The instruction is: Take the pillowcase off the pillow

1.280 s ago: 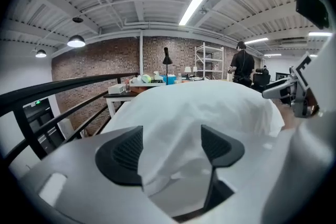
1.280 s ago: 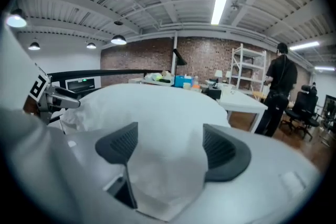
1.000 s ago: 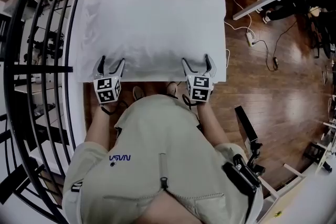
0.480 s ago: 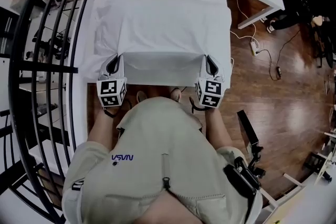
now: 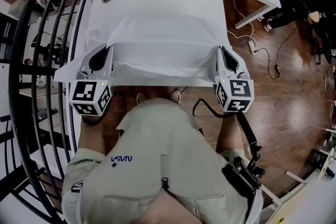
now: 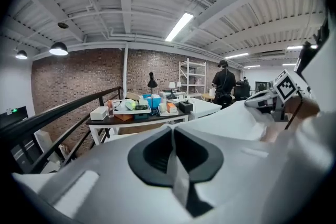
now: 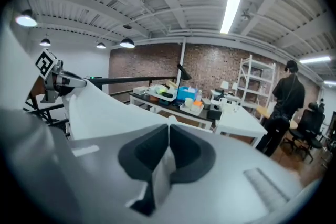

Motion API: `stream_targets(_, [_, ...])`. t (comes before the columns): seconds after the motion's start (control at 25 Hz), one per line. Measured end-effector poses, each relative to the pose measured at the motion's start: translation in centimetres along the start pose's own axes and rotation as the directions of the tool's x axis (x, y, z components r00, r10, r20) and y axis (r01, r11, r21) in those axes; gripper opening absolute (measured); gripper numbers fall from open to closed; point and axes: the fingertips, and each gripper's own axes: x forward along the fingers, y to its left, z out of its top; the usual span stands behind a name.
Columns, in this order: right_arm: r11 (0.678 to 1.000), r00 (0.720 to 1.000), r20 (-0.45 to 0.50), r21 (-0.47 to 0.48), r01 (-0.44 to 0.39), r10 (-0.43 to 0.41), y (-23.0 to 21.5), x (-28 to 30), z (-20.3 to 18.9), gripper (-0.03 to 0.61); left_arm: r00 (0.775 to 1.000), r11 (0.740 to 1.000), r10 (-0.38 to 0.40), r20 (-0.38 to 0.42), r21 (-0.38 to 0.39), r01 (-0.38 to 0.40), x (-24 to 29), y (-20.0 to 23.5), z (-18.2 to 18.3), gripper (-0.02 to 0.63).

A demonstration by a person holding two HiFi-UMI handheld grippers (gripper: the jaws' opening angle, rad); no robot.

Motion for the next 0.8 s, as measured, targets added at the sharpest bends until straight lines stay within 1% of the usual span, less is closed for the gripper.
stream_targets(0.04, [1.0,1.0,-0.013,-0.006,0.001,-0.001,-0.2,0.1,0.3,0.01,1.0,1.0,-0.007,-0.006,0.007,0.007,0.1,0.0,0.3,0.008])
stream_targets(0.12, [1.0,1.0,-0.027,-0.016,0.013,-0.013,-0.6,1.1,0.5,0.011,1.0,1.0,0.007,-0.008,0.021,-0.007,1.2,0.6,0.4,0.008])
stream_targets(0.2, [0.999,0.999,-0.017,-0.036,0.04,-0.041,-1.2,3.3,0.8,0.011,0.999,0.999,0.048,-0.005,0.015,-0.047,3.4,1.7,0.1,0.008])
stream_targets(0.28, [0.994,0.997,0.017,-0.076,0.079,-0.078,-1.9,5.7,1.6,0.02,0.995,0.995,0.099,0.008,0.002,-0.099,5.8,2.9,0.7,0.008])
stream_targets(0.32, [0.991,0.995,0.044,-0.095,0.094,-0.09,-2.3,6.7,2.3,0.05,0.992,0.992,0.126,0.017,-0.002,-0.126,6.8,3.5,1.3,0.008])
stream_targets(0.36, [0.989,0.993,0.071,-0.106,0.099,-0.092,-2.5,7.3,3.0,0.098,0.988,0.988,0.151,0.023,-0.001,-0.151,7.8,4.0,1.9,0.008])
stream_targets(0.4, [0.989,0.991,0.1,-0.108,0.097,-0.086,-2.6,7.4,3.7,0.172,0.985,0.985,0.172,0.024,0.004,-0.172,8.8,4.5,2.4,0.008])
stream_targets(0.44, [0.99,0.988,0.132,-0.101,0.094,-0.08,-2.6,7.0,4.4,0.219,0.982,0.982,0.188,0.019,0.012,-0.188,9.7,5.0,2.7,0.008])
stream_targets(0.48, [0.991,0.982,0.172,-0.089,0.099,-0.082,-2.5,6.0,5.2,0.247,0.98,0.98,0.2,0.011,0.021,-0.2,10.5,5.5,2.9,0.008])
stream_targets(0.56, [0.991,0.965,0.246,-0.073,0.116,-0.095,-1.8,3.1,6.1,0.252,0.977,0.977,0.213,-0.005,0.028,-0.213,11.8,6.5,2.9,0.008])
stream_targets(0.6, [0.992,0.962,0.261,-0.07,0.104,-0.082,-0.9,1.7,5.9,0.252,0.977,0.976,0.215,-0.012,0.023,-0.215,12.2,6.8,2.8,0.008])
stream_targets(0.64, [0.996,0.966,0.255,-0.069,0.062,-0.042,0.7,0.4,5.4,0.252,0.977,0.977,0.215,-0.018,0.016,-0.214,12.5,7.1,2.6,0.008])
stream_targets(0.68, [0.998,0.972,0.232,-0.066,-0.007,0.022,2.8,-0.6,4.6,0.237,0.977,0.977,0.213,-0.022,0.011,-0.213,12.8,7.3,2.5,0.008])
stream_targets(0.76, [0.985,0.975,0.148,-0.064,-0.158,0.166,7.5,-1.6,2.4,0.172,0.977,0.978,0.21,-0.026,0.009,-0.21,13.3,7.5,2.3,0.008])
stream_targets(0.8, [0.974,0.971,0.081,-0.067,-0.218,0.223,9.4,-1.5,0.9,0.129,0.977,0.978,0.211,-0.027,0.007,-0.21,13.5,7.6,2.3,0.008])
